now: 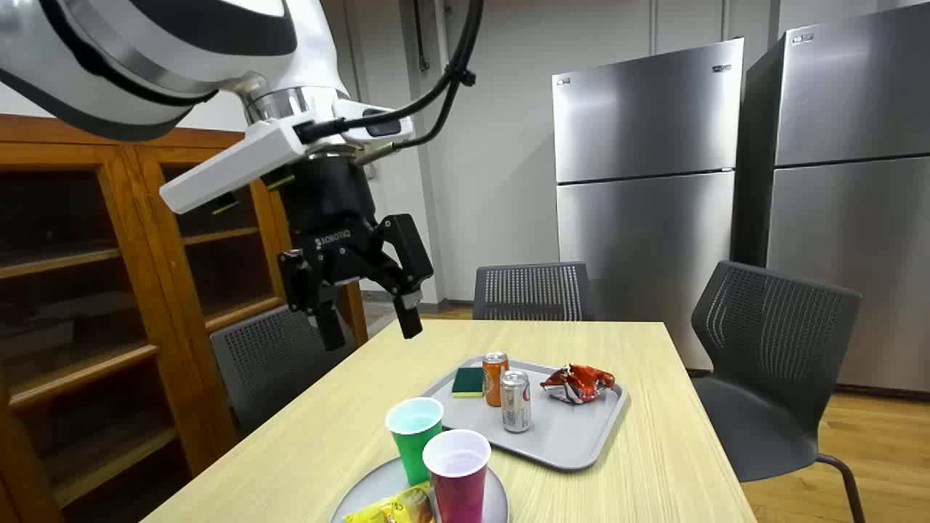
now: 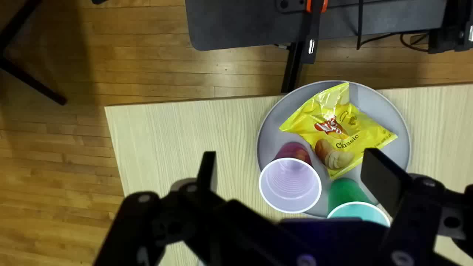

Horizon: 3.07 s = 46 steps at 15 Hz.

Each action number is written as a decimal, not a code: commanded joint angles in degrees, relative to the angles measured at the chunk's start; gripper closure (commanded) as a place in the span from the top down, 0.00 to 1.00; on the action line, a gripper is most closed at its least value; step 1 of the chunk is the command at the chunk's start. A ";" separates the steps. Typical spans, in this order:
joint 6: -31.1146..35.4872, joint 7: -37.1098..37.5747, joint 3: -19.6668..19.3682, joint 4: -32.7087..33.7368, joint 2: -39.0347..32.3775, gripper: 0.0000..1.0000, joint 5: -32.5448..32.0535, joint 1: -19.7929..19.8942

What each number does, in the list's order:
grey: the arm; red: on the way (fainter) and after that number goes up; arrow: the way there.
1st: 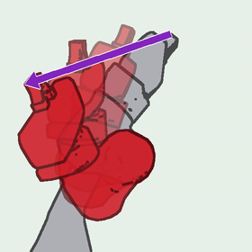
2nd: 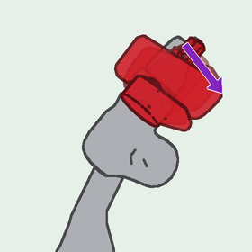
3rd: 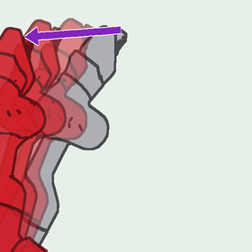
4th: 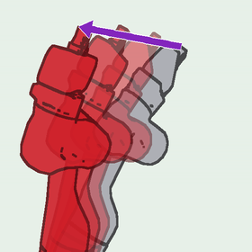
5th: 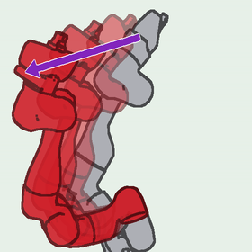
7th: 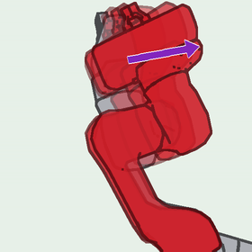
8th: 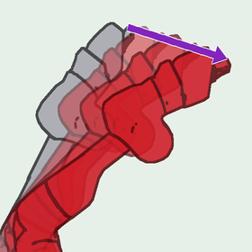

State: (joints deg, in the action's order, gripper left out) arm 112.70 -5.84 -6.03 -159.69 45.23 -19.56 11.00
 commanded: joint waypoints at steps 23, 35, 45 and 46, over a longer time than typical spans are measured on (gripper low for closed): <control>8.62 -0.16 -2.31 1.91 -8.87 1.00 -0.23 -0.74; 29.76 -3.96 -7.70 9.72 -34.57 1.00 6.77 -0.64; 34.95 -5.29 -7.25 15.67 -49.71 1.00 10.95 0.34; 35.07 -5.05 -7.20 16.11 -50.66 1.00 10.70 0.39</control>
State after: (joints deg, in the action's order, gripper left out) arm 147.32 -9.32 -13.78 -146.06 -2.12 -9.78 10.60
